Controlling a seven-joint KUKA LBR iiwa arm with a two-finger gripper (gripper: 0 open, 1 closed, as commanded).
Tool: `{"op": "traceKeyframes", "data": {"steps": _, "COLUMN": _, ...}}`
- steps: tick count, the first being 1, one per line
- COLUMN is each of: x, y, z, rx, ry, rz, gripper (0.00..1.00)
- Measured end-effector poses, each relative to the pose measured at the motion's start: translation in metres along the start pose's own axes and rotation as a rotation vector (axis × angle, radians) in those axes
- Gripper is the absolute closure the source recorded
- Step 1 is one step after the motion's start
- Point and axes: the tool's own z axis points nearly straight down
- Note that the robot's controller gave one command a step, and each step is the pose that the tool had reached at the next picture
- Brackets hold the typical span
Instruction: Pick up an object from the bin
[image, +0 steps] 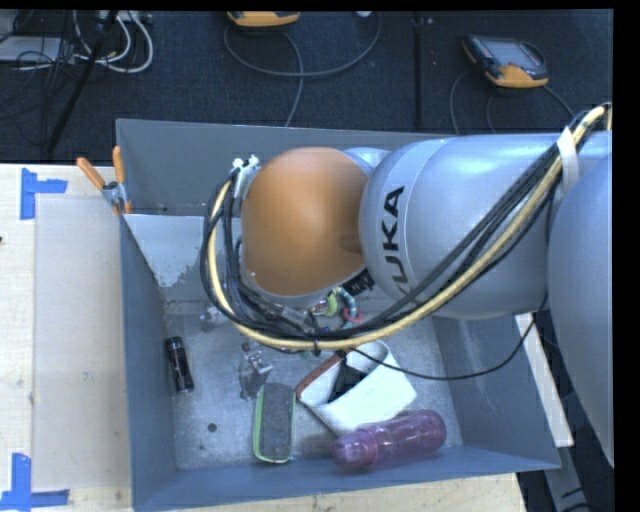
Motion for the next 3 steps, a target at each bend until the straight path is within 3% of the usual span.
{"op": "traceKeyframes", "data": {"steps": 1, "x": 0.011, "y": 0.008, "z": 0.019, "rx": -0.002, "ry": 0.021, "rz": -0.053, "gripper": 0.00}}
{"op": "traceKeyframes", "data": {"steps": 2, "x": 0.020, "y": 0.013, "z": 0.055, "rx": 0.000, "ry": 0.005, "rz": -0.082, "gripper": 0.00}}
{"op": "traceKeyframes", "data": {"steps": 3, "x": 0.032, "y": 0.007, "z": 0.088, "rx": -0.003, "ry": 0.018, "rz": -0.223, "gripper": 0.00}}
